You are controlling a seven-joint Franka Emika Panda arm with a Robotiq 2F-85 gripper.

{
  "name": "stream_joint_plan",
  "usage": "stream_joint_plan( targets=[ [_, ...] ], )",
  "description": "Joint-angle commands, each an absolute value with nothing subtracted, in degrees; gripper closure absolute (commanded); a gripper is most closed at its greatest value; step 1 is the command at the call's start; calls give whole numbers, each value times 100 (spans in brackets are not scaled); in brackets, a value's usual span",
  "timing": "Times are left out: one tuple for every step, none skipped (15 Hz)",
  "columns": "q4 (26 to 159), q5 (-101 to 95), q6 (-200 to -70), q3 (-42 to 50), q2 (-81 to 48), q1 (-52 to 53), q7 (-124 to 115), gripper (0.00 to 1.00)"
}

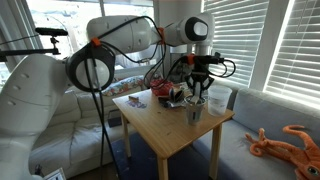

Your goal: Put the wooden chip on the silver cup inside the silver cup

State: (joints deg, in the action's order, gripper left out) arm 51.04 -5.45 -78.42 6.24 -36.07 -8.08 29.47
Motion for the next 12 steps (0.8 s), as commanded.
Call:
stream_joint_plan(
  targets=[
    [4788,-696,-7587,678,-3697,-726,2892,93],
    [4782,-707,-7575,676,-3675,-721,2890,93],
    [4779,-720,-7569,676,-3645,-714,2884,93],
    [4781,-716,-7583,668,-3604,-712,2883,93],
    [4797,-689,-7614,656,-3545,-713,2865,93],
    [4842,-630,-7675,635,-3459,-724,2848,93],
    [4908,-538,-7759,604,-3361,-755,2830,93],
    [4997,-416,-7859,563,-3244,-800,2807,93],
    [5212,-281,-8041,521,-3042,-846,2811,93],
    [5382,-181,-8214,508,-2875,-874,2794,93],
    [5611,-21,-8440,489,-2668,-922,2792,93],
    [5889,119,-8742,490,-2434,-955,2793,93]
  ],
)
